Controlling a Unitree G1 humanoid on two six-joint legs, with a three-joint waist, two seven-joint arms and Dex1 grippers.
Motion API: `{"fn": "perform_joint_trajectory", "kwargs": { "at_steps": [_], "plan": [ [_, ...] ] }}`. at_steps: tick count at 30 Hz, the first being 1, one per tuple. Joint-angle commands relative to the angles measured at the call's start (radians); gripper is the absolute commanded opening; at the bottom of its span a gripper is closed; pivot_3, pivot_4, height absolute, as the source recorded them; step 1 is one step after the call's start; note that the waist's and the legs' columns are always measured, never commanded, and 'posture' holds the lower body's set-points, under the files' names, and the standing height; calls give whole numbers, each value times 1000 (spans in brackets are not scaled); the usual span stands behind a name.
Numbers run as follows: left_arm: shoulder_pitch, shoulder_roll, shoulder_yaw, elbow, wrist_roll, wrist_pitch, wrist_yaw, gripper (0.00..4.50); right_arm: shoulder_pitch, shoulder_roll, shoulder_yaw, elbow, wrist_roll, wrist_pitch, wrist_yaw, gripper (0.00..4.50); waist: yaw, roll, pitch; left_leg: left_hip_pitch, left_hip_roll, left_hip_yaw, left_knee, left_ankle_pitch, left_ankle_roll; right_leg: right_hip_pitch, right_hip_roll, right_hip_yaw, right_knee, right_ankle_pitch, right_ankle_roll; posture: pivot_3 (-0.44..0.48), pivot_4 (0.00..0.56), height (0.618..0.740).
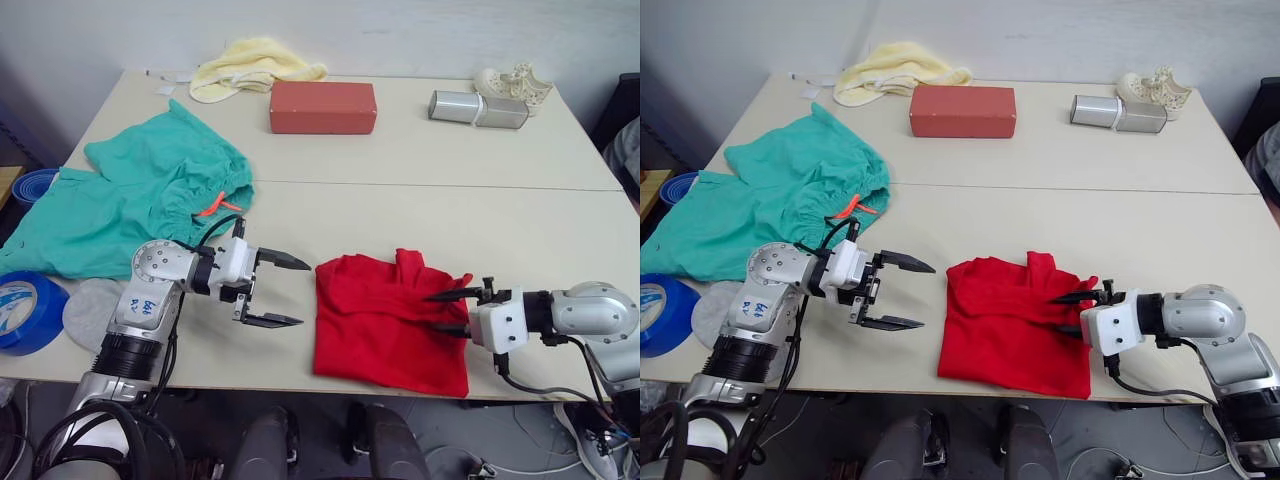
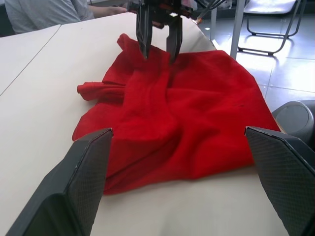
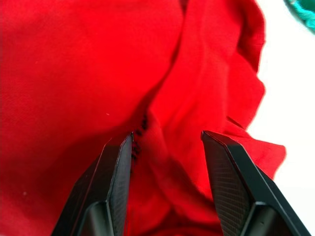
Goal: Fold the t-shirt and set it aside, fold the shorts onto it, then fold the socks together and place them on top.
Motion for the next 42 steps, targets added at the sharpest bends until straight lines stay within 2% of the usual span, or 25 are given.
{"fn": "perform_joint_trajectory", "kwargs": {
  "at_steps": [1, 3, 8, 13, 23, 28, 32, 33, 34, 35, 39, 42],
  "plan": [
    [7, 12, 13, -18, -6, -11, 11, 4500, -36, 1, 6, 23, -5, -39, -29, 2052, -3, 0, 0, 0, 0, 0, 0, 0, 0, 0, 0, 0, 0, 0, 0, 0, 150, 740],
    [10, 14, 14, -18, -7, -13, 13, 4500, -47, 6, 8, 35, 9, -41, -37, 1671, -5, 0, 0, 0, 0, 0, 0, 0, 0, 0, 0, 0, 0, 0, 0, 0, 150, 740],
    [15, 13, 12, -20, -8, -15, 19, 4500, -56, 14, 12, 39, 61, 3, -45, 41, -12, 0, 0, 0, 0, 0, 0, 0, 0, 0, 0, 0, 0, 0, 0, 0, 150, 740],
    [8, 11, 9, -5, -4, -21, 19, 4500, -91, 47, -28, 59, 106, 135, -118, 41, -17, 0, 0, 0, 1, 0, 0, 1, -1, 0, 0, 0, 1, 0, 0, 0, 150, 740],
    [-8, 5, 2, 18, 3, -31, 20, 4500, -144, 169, -87, 20, 204, 665, -323, 41, -17, 1, 0, 0, 1, -1, 0, 1, -1, 0, 0, 0, 1, 0, -1, 0, 150, 740],
    [-8, 5, 1, 19, 7, -31, 24, 4500, -138, 194, -85, 14, 184, 717, -360, 41, -19, 1, 0, 0, 1, -1, 0, 1, -1, -1, -1, 0, 1, 0, -1, 0, 150, 740],
    [-2, 4, -4, 9, 13, -29, 30, 4500, -120, 202, -106, -16, 235, 800, -353, 41, -19, 1, 0, 0, 1, -1, -1, 1, -1, -1, 0, 0, 1, 0, -1, 0, 150, 740],
    [-1, 3, -5, 4, 13, -27, 32, 4500, -108, 197, -120, -40, 258, 825, -345, 506, -18, 1, 0, 0, 1, -1, -1, 1, -1, -1, -1, 0, 1, 0, -1, 0, 150, 740],
    [0, 2, -5, 0, 13, -24, 34, 4500, -98, 191, -130, -58, 273, 838, -338, 680, -16, 1, 0, 0, 1, -1, -1, 1, -1, -1, -1, 0, 1, 0, -1, 0, 150, 740],
    [2, 0, -6, -6, 11, -20, 36, 4500, -90, 191, -151, -67, 273, 807, -347, 1116, -16, 1, 0, -1, 1, -1, -1, 1, -1, -1, -1, 0, 1, 0, -1, 0, 150, 740],
    [11, -9, -13, -39, -7, 22, 49, 4500, -57, 198, -269, -107, 344, 780, -355, 2360, -16, 1, 1, -1, 1, -1, -1, 0, -1, -1, -1, 0, 0, 0, -1, 0, 150, 740],
    [7, -43, 3, -82, -58, 132, 113, 4500, -15, 208, -346, -192, 483, 842, -314, 2360, -16, 1, 1, 0, 1, -1, -1, 0, -1, 0, 0, 0, 0, 0, -1, 0, 150, 740]
  ]
}}
